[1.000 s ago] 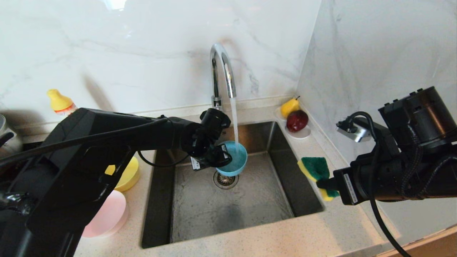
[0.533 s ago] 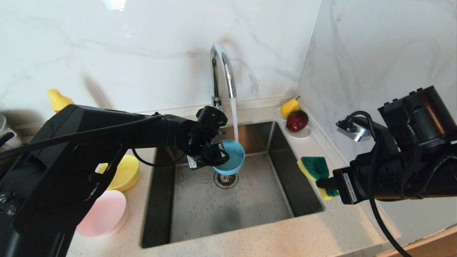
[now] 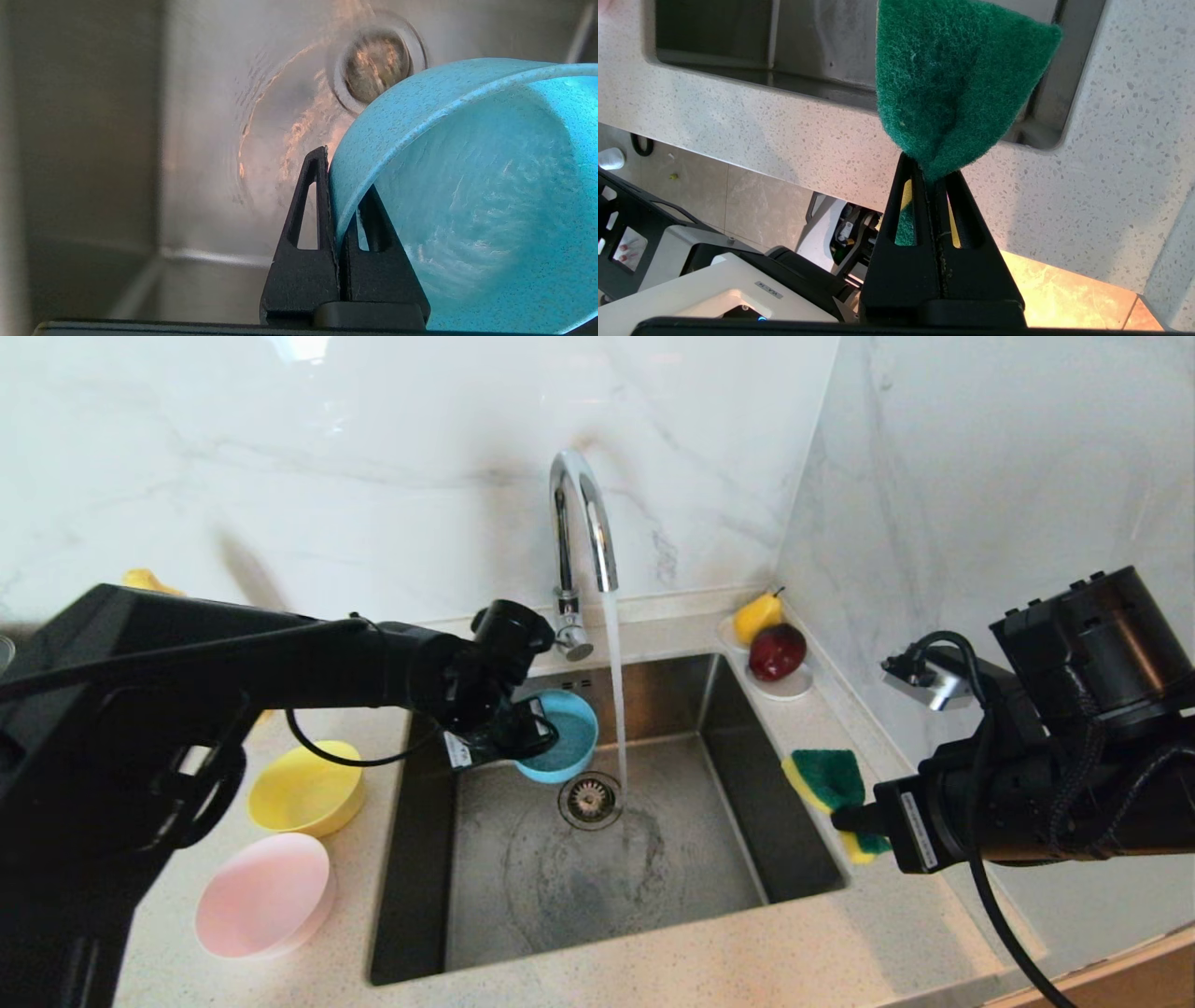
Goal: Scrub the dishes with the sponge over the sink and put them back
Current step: Wash the bowl
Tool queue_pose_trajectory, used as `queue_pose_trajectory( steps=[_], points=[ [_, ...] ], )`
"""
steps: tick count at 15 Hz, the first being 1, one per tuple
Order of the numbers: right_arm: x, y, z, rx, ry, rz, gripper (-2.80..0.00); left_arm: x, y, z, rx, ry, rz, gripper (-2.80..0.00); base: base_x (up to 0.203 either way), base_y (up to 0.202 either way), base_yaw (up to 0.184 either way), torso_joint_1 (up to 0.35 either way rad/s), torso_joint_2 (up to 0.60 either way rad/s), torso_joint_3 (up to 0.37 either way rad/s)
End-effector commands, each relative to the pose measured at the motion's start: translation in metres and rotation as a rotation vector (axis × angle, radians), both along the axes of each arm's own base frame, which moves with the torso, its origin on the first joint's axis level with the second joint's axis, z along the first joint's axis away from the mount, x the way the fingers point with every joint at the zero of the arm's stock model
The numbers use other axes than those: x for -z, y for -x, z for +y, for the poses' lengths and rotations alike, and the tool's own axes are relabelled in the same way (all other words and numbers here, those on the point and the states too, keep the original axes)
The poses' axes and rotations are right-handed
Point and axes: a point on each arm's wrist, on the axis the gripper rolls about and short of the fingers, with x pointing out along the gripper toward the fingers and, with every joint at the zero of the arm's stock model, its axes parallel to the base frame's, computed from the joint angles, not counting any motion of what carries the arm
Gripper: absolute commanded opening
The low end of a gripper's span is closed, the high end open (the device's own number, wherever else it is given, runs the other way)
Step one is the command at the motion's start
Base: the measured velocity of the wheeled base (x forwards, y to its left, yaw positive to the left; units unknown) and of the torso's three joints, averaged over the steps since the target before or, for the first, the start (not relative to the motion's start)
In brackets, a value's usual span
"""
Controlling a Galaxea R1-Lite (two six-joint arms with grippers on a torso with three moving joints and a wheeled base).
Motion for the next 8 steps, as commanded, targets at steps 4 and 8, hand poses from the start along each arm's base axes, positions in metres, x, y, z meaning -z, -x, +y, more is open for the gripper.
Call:
queue_pose_trajectory(
  steps=[4,8],
  points=[
    [0.001,0.001,-0.001,0.005,-0.002,0.007,-2.80,-0.095,0.035,0.056,-0.069,0.027,-0.215,-2.80,0.000,0.000,0.000,0.000,0.00,0.000],
    [0.000,0.002,-0.002,0.006,-0.005,0.007,-2.80,-0.132,0.062,0.086,-0.097,-0.008,-0.352,-2.80,0.000,0.000,0.000,0.000,0.00,0.000]
  ],
)
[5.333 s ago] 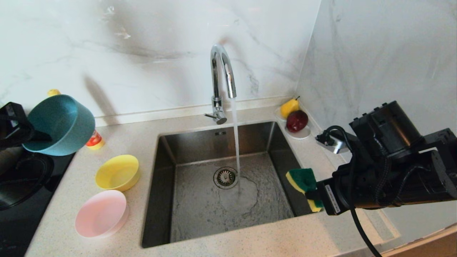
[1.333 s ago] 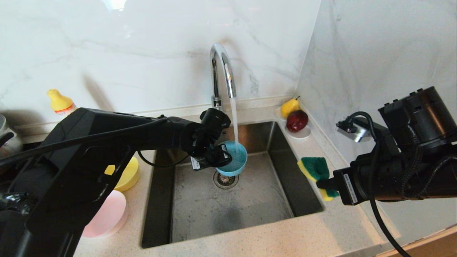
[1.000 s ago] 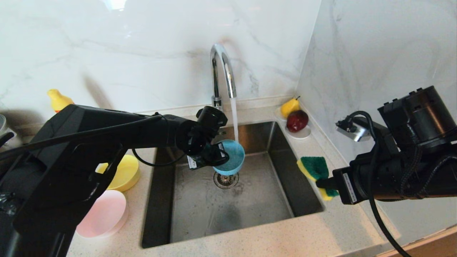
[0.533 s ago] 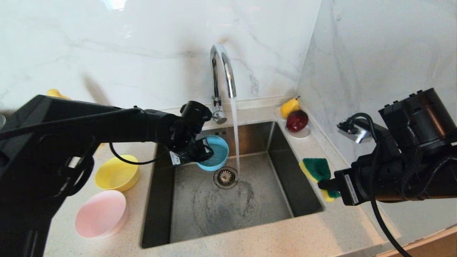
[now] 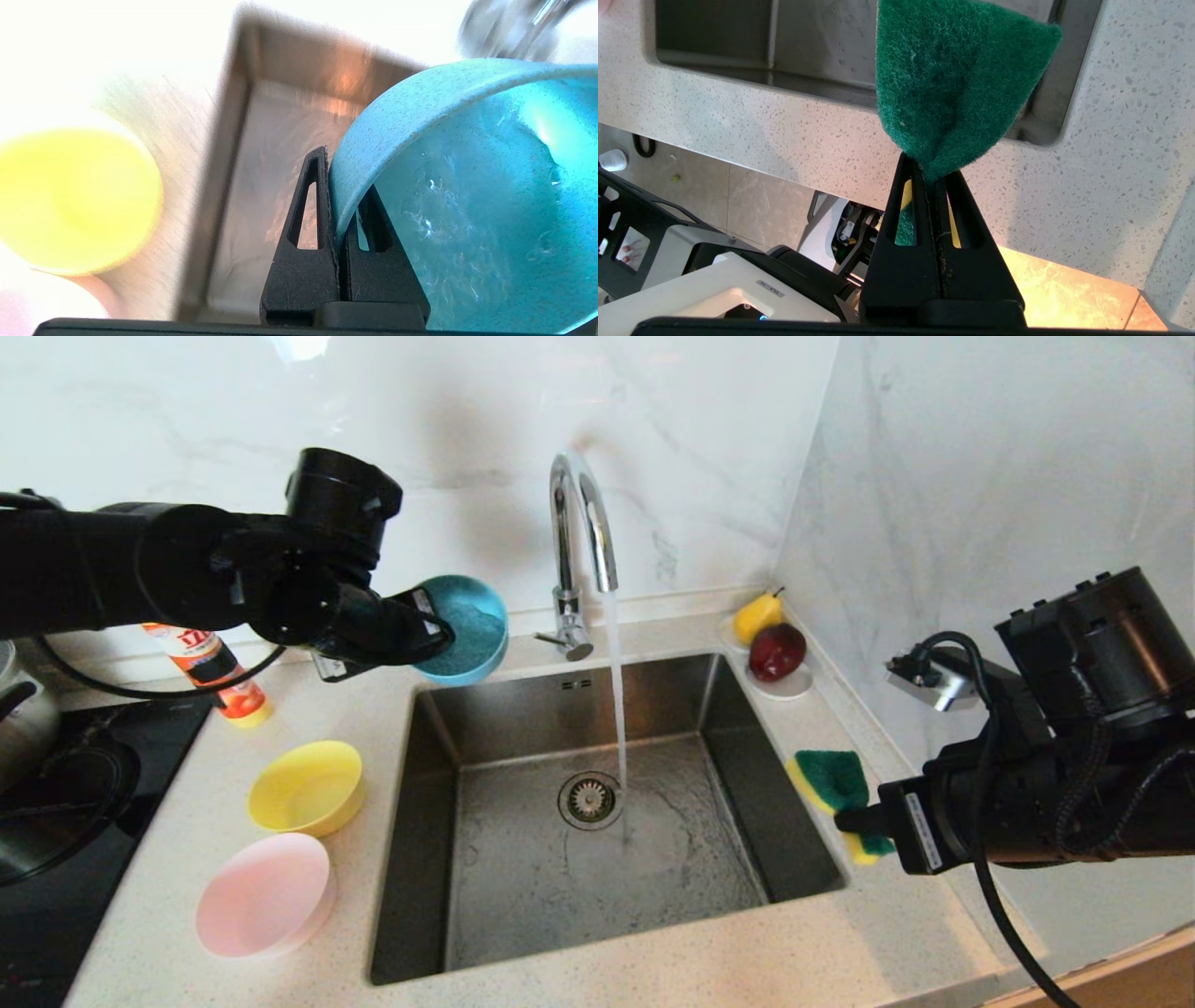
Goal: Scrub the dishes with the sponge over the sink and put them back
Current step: Wash the bowl
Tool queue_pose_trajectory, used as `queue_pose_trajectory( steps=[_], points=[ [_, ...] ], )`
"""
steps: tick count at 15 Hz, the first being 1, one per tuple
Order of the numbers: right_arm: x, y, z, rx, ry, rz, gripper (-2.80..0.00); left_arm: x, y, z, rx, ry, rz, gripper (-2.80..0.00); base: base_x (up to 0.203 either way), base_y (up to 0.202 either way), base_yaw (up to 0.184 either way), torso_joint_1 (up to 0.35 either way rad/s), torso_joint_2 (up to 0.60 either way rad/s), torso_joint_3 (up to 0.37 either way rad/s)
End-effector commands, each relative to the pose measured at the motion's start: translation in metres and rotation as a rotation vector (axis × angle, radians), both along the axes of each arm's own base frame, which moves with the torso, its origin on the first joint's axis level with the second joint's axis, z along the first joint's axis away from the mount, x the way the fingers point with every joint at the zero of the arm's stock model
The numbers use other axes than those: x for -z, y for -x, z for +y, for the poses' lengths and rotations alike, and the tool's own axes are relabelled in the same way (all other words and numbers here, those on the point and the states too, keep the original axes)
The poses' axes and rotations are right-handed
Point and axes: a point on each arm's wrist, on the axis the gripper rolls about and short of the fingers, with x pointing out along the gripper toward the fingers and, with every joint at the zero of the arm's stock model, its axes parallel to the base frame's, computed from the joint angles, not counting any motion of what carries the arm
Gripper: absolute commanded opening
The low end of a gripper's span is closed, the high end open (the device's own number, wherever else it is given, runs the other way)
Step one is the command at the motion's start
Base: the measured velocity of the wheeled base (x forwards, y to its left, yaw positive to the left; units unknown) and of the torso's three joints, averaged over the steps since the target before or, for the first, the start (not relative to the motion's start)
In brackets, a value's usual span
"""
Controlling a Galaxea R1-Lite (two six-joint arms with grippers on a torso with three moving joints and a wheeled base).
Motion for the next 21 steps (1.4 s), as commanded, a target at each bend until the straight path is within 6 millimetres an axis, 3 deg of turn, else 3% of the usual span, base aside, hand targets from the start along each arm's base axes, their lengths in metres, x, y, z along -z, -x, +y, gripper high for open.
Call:
queue_pose_trajectory(
  steps=[1,7,21],
  points=[
    [0.000,0.001,0.000,-0.001,0.001,0.003,-2.80,-0.022,0.021,0.015,0.000,-0.018,-0.107,-2.80,0.000,0.000,0.000,0.000,0.00,0.000],
    [0.003,0.000,0.002,-0.004,0.006,0.011,-2.80,-0.023,0.038,0.024,0.095,-0.221,-0.403,-2.80,0.000,0.000,0.000,0.000,0.00,0.000],
    [0.009,0.002,0.005,-0.023,0.015,0.036,-2.80,-0.038,0.076,0.032,0.158,-0.202,-0.886,-2.80,0.000,0.000,0.000,0.000,0.00,0.000]
  ],
)
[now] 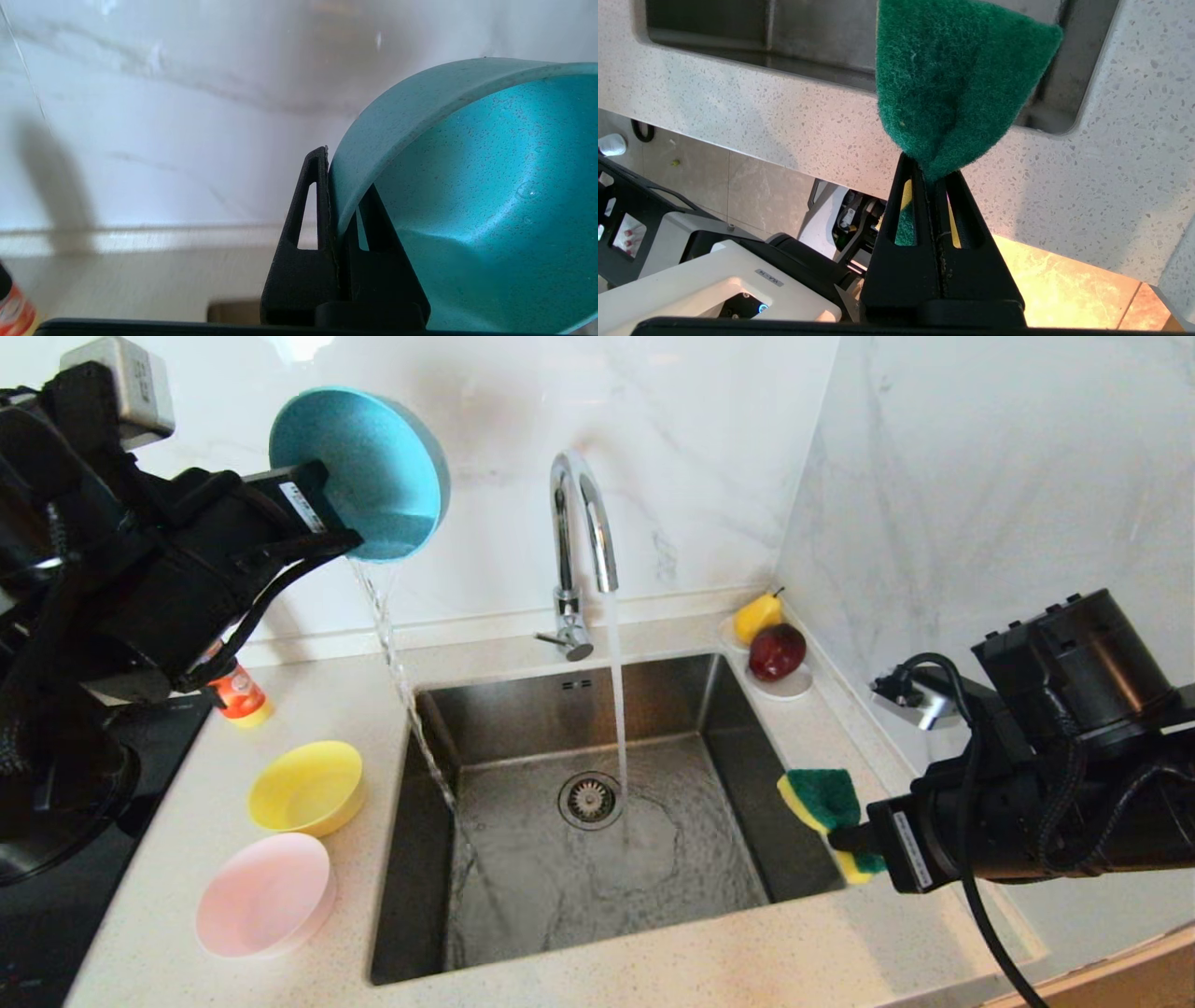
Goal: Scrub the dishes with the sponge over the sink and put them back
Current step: Wash the bowl, then wipe the bowl
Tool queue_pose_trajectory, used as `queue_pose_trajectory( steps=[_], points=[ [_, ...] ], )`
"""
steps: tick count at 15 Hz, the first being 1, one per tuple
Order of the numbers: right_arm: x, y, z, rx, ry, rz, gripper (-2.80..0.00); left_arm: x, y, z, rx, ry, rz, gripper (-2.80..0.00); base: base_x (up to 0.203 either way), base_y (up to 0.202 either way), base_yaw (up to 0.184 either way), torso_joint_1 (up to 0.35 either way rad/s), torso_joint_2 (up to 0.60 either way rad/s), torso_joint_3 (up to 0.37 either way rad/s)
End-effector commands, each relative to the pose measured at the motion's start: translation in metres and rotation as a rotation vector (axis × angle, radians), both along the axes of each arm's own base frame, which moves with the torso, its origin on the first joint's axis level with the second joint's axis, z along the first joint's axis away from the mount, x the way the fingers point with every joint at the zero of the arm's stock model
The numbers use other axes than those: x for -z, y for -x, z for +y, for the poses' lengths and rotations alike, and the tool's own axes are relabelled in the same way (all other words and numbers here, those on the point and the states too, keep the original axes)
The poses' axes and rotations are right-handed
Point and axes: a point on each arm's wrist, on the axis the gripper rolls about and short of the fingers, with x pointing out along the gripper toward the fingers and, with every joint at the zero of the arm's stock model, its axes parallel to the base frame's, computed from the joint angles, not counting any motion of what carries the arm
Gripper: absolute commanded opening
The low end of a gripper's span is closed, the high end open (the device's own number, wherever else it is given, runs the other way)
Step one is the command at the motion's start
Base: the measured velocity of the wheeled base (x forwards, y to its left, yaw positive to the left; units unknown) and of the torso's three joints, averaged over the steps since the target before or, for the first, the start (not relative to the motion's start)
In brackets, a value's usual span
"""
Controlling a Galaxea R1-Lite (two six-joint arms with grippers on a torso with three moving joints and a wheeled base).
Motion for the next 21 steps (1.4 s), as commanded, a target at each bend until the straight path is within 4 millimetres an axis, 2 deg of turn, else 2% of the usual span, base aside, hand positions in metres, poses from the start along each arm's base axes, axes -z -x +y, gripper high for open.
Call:
queue_pose_trajectory(
  steps=[1,5,8,10,11,14,18,21],
  points=[
    [0.000,0.002,-0.001,-0.003,-0.001,0.000,-2.80,0.001,0.003,0.001,-0.002,0.008,-0.027,-2.80,0.000,0.000,0.000,0.000,0.00,0.000],
    [0.006,0.003,0.000,-0.011,0.003,0.024,-2.80,-0.004,0.009,0.005,-0.002,0.033,-0.068,-2.80,0.000,0.000,0.000,0.000,0.00,0.000],
    [-0.001,0.008,-0.002,-0.016,-0.028,0.011,-2.80,-0.005,0.009,0.005,0.003,0.042,-0.029,-2.80,0.000,0.000,0.000,0.000,0.00,0.000],
    [-0.009,0.016,-0.005,-0.031,-0.050,-0.011,-2.80,0.008,0.010,0.005,0.002,-0.006,0.138,-2.80,0.000,0.000,0.000,0.000,0.00,0.000],
    [-0.013,0.021,-0.005,-0.053,-0.067,-0.020,-2.80,0.012,0.017,0.006,0.021,-0.031,0.213,-2.80,0.000,0.000,0.000,0.000,0.00,0.000],
    [-0.024,0.040,0.002,-0.168,-0.112,-0.023,-2.80,0.024,0.056,0.013,0.183,-0.113,0.450,-2.80,0.000,0.000,0.000,0.000,0.00,0.000],
    [-0.031,0.052,0.010,-0.256,-0.152,-0.020,-2.80,0.044,0.084,0.018,0.287,-0.165,0.797,-2.80,0.000,0.000,0.000,0.000,0.00,0.000],
    [-0.036,0.061,0.018,-0.318,-0.154,-0.008,-2.80,0.055,0.090,0.010,0.330,-0.111,0.867,-2.80,0.000,0.000,0.000,0.000,0.00,0.000]
  ],
)
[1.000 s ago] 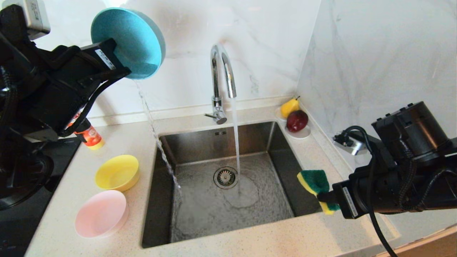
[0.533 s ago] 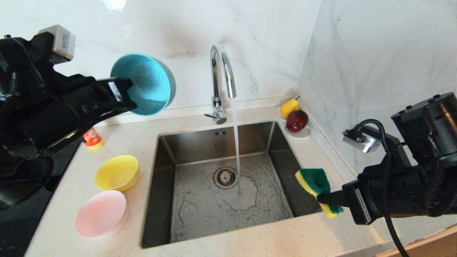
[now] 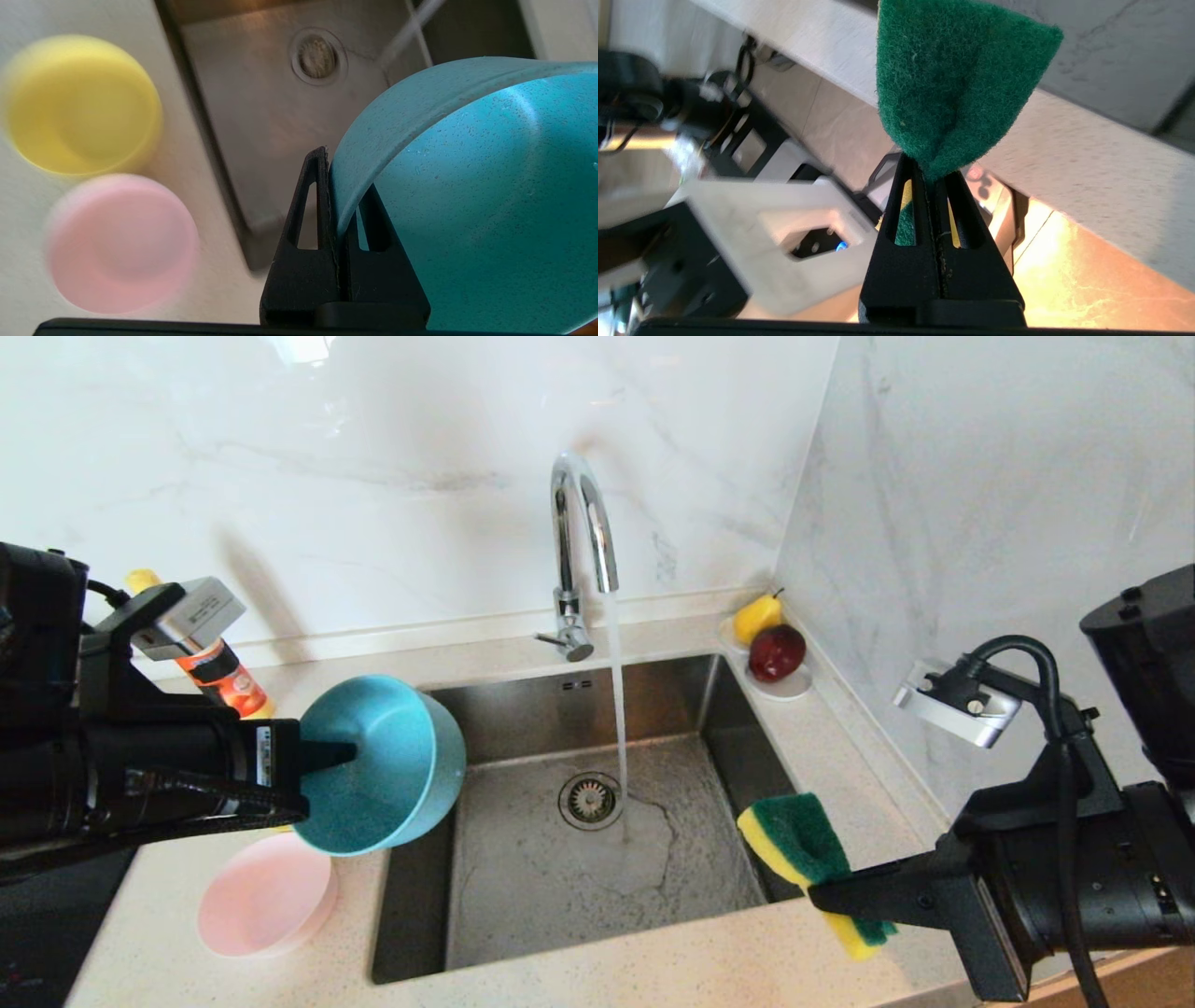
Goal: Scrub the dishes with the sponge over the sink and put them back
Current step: Wipe the bowl
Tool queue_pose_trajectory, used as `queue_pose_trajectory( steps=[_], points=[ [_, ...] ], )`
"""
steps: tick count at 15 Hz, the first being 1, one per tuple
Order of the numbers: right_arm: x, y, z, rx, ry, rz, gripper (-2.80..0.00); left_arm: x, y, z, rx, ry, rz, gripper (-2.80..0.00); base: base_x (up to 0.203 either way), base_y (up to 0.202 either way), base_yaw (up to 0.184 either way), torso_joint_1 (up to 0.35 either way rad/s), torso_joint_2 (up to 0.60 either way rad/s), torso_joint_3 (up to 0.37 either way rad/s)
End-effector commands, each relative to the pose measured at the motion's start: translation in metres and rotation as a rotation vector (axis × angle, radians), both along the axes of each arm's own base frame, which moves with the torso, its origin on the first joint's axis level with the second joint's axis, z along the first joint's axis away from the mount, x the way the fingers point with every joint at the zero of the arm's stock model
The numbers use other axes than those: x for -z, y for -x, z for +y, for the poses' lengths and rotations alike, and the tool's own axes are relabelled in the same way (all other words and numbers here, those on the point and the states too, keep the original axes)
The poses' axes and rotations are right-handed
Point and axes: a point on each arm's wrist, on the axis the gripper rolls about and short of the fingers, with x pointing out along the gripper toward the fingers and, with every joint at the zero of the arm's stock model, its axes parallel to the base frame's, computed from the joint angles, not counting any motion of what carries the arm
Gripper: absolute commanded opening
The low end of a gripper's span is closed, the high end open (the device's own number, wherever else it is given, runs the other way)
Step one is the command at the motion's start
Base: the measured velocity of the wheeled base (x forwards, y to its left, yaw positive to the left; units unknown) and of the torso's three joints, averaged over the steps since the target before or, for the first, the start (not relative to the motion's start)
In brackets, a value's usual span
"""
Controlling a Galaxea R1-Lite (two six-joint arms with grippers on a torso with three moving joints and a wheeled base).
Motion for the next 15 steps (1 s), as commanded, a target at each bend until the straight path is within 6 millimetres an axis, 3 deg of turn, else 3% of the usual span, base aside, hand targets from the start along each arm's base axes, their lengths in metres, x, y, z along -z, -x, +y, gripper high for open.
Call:
queue_pose_trajectory(
  steps=[1,6,8,11,15],
  points=[
    [-0.003,0.008,0.005,-0.046,-0.002,-0.002,-2.80,0.000,0.010,-0.005,0.037,0.010,-0.004,-2.80,0.000,0.000,0.000,0.000,0.00,0.000],
    [-0.022,0.020,0.021,-0.139,-0.011,-0.012,-2.80,0.011,0.015,-0.027,0.116,-0.065,0.013,-2.80,0.000,0.000,0.000,0.000,0.00,0.000],
    [-0.020,0.013,0.031,-0.140,0.001,0.005,-2.80,0.031,0.004,-0.041,0.075,-0.132,0.030,-2.80,0.000,0.000,0.000,0.000,0.00,0.000],
    [-0.025,0.015,0.039,-0.155,-0.018,0.009,-2.80,0.036,-0.009,-0.067,0.007,-0.121,-0.128,-2.80,0.000,0.000,0.000,0.000,0.00,0.000],
    [-0.033,0.016,0.057,-0.182,-0.014,0.049,-2.80,0.043,0.001,-0.088,0.020,-0.160,-0.157,-2.80,0.000,0.000,0.000,0.000,0.00,0.000]
  ],
)
